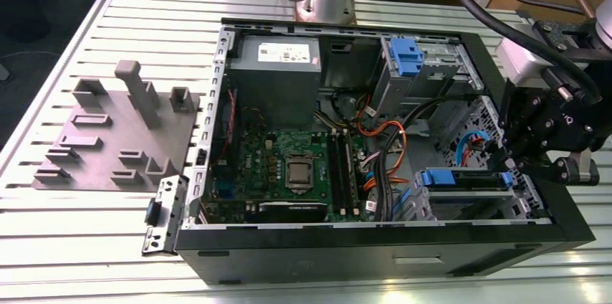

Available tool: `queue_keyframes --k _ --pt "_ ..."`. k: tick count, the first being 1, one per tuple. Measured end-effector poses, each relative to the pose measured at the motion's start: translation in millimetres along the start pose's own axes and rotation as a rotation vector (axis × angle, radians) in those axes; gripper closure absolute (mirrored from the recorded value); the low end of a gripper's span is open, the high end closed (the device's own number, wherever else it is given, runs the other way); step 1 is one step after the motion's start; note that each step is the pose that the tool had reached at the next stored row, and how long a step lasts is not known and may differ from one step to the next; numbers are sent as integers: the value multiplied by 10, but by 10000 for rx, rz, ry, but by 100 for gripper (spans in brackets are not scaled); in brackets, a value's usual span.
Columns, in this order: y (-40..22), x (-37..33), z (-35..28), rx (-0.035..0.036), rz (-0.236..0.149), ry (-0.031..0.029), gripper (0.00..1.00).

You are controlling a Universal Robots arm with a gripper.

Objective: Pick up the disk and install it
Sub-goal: 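Insert the first disk wire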

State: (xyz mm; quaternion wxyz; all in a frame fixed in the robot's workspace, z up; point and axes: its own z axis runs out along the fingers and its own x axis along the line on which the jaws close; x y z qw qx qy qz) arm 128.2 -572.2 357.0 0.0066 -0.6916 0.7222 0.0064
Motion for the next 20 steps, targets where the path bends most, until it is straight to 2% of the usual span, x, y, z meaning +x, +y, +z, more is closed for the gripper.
queue_keyframes --k 5,14,20 --pt "-11 0 0 0 -1 0 89" --pt "-179 -10 1 -2 1 -1 89" --pt "-243 -46 1 -19 1 0 89"
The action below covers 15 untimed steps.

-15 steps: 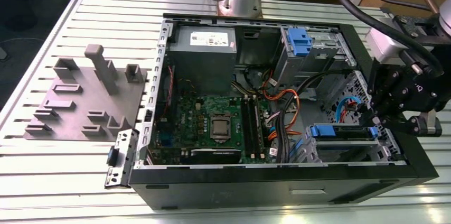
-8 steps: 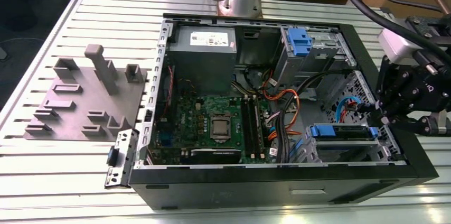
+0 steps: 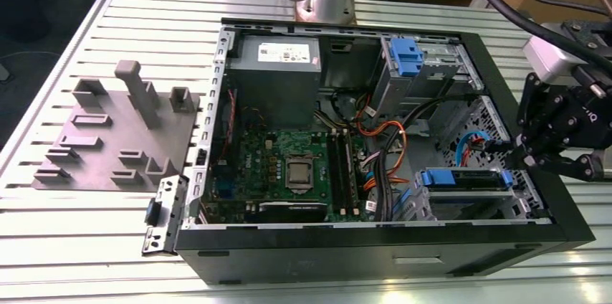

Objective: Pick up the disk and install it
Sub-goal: 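Insert the first disk wire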

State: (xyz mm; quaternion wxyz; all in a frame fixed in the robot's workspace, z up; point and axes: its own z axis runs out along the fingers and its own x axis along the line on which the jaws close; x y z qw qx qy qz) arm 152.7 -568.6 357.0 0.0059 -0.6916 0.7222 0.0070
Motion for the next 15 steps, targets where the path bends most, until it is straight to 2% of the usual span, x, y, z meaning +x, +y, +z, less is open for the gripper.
queue_keyframes --k 12,15 --pt "-3 -187 3 -23 0 2 89" --pt "-17 -225 3 -75 0 3 89"
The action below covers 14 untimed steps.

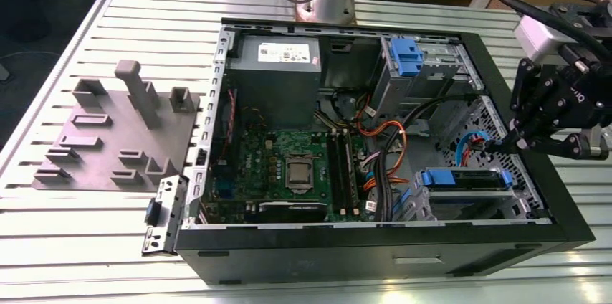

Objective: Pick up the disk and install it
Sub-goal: 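Insert the first disk wire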

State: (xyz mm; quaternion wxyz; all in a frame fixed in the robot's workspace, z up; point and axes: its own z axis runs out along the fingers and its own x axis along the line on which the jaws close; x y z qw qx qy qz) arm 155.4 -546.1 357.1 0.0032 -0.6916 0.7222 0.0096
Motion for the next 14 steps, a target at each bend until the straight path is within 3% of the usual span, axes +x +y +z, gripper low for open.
queue_keyframes --k 5,8,14 --pt "-33 -49 0 -181 3 8 89" --pt "-33 -88 1 -211 4 10 89" --pt "-33 -89 1 -215 4 10 89"
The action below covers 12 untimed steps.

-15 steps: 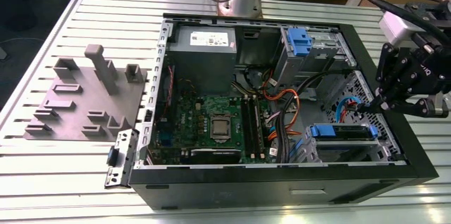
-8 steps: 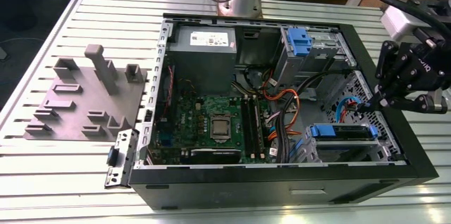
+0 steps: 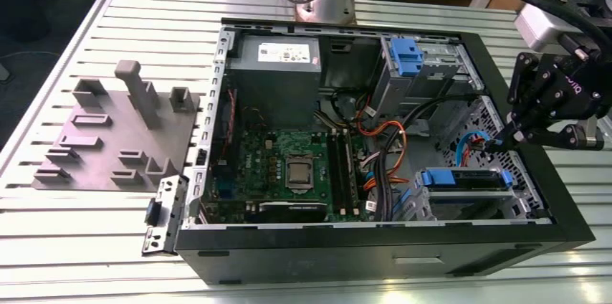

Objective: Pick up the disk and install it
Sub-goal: 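Insert the first disk wire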

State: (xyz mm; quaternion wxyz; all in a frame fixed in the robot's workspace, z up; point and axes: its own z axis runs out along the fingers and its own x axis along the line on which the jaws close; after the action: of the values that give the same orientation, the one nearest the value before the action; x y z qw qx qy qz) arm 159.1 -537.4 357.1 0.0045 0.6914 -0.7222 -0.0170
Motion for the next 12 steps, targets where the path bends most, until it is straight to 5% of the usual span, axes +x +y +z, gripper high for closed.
queue_keyframes --k 5,9,12 --pt "-10 -15 1 -78 5 99 82" --pt "-24 -35 9 -176 12 264 81" --pt "-35 -50 21 -215 6 305 75"
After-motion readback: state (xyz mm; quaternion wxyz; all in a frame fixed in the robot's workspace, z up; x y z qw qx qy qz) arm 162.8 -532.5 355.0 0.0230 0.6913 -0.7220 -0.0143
